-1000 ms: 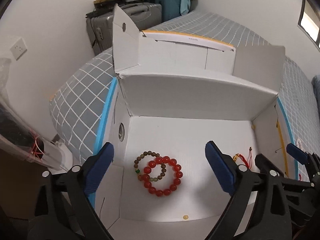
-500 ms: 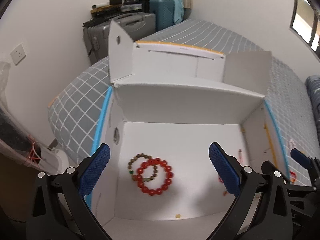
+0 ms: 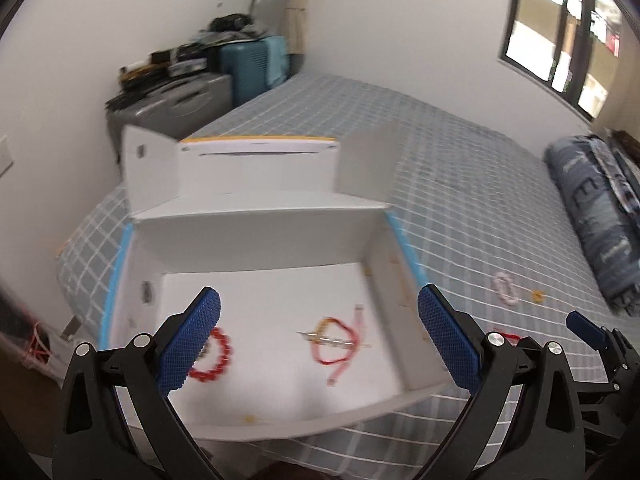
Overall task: Organize jewelry
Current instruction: 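Move both open tools back over the bracelets on the bed, then grasp red cord bracelet with left tool while right tool grasps multicolour bead bracelet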
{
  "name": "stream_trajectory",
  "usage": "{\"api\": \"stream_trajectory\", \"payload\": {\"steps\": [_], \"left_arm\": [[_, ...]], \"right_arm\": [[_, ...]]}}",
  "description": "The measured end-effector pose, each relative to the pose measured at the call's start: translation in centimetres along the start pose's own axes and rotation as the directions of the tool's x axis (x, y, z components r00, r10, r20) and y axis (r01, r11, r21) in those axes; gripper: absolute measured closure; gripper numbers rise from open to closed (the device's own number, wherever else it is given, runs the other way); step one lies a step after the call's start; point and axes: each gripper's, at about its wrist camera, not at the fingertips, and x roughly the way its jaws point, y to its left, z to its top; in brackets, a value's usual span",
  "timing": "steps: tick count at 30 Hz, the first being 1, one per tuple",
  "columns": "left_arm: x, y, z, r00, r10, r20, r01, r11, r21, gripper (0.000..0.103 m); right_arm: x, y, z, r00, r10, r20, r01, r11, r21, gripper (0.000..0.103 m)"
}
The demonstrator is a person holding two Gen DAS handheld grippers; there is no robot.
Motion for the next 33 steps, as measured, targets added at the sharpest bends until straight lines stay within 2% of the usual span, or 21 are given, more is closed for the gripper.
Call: {"api": "stream_trajectory", "payload": {"steps": [6,14,20,23,29,33], "left_arm": [[-0.2,-6.1,-1.3,0.997,-0.072,-0.005,0.072,0.994,0.078,0.006],[2.4,-14.3,-3.7,0.986,-0.156,-0.064,0.165,0.971,0.174,0.006],[6.2,-20.4,-5.9,0.968,-0.209,-0.139,0.237,0.942,0.238,0.006],[8.2,-22.9,-7.1,0.957,-0.225,-0.182,0.267,0.927,0.261,0.006],[11.6,-26.5,-8.8,0.949,-0.222,-0.224,0.286,0.906,0.312,0.006],[13.9,-27.9,-9.5,0.942,-0.21,-0.26,0.288,0.906,0.311,0.006]], "right_arm": [[-3.0,-5.6,-2.2,0.997,-0.07,0.027,0.068,0.996,0.06,0.007],[-4.2,-12.6,-6.2,0.986,-0.166,0.011,0.164,0.98,0.116,0.007],[-2.8,-17.1,-10.2,0.977,-0.205,-0.051,0.211,0.964,0.163,0.007],[-1.6,-18.8,-12.0,0.976,-0.199,-0.084,0.212,0.959,0.187,0.007],[1.1,-21.2,-15.1,0.973,-0.183,-0.143,0.21,0.956,0.205,0.007],[2.5,-22.1,-16.6,0.97,-0.171,-0.172,0.205,0.957,0.207,0.007]]}}
